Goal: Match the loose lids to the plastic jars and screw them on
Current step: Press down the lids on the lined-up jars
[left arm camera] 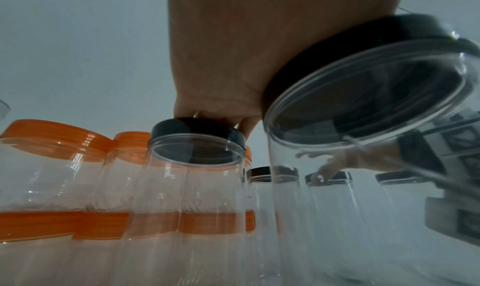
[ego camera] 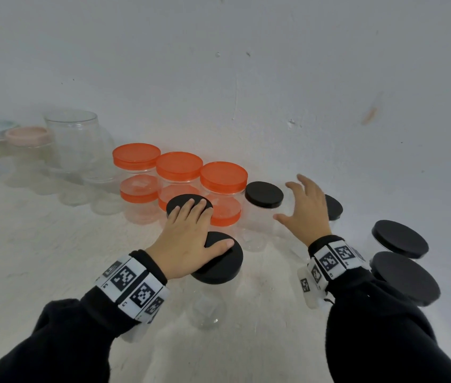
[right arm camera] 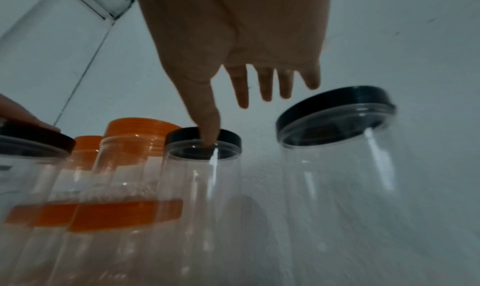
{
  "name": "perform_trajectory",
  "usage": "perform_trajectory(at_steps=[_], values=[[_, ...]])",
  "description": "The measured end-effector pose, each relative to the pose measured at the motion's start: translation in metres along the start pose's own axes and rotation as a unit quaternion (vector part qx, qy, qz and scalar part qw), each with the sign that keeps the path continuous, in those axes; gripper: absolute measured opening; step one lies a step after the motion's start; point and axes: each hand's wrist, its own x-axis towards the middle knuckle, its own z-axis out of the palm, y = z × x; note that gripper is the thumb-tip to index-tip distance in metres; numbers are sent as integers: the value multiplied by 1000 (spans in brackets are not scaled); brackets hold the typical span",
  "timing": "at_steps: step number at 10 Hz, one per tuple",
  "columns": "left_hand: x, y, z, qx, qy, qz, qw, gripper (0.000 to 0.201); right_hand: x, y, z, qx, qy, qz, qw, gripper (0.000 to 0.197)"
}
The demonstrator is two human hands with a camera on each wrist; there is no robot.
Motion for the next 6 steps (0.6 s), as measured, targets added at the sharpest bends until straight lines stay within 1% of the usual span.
perform_trajectory(at_steps=[1,2,3,4,5,6], values=[[1,-1,1,4,-2,2,1000,127,-11,17,-2,-3,74,85,994,61],[0,0,1,4,3,2,1000,117,-15,29,-3,18,75,198,977,61],[0,1,1,4,1,2,1000,119,-15,34,1,105,41,255,960,59],[0,1,1,0,8,1,1000,112,-17,33,4,176,42,248,952,54],[0,0,1,0,8,1,1000,112,-18,27,3,199,39,225,953,53],[1,-1,2,2,7,1,1000,117,-19,20,4,213,36,204,955,53]])
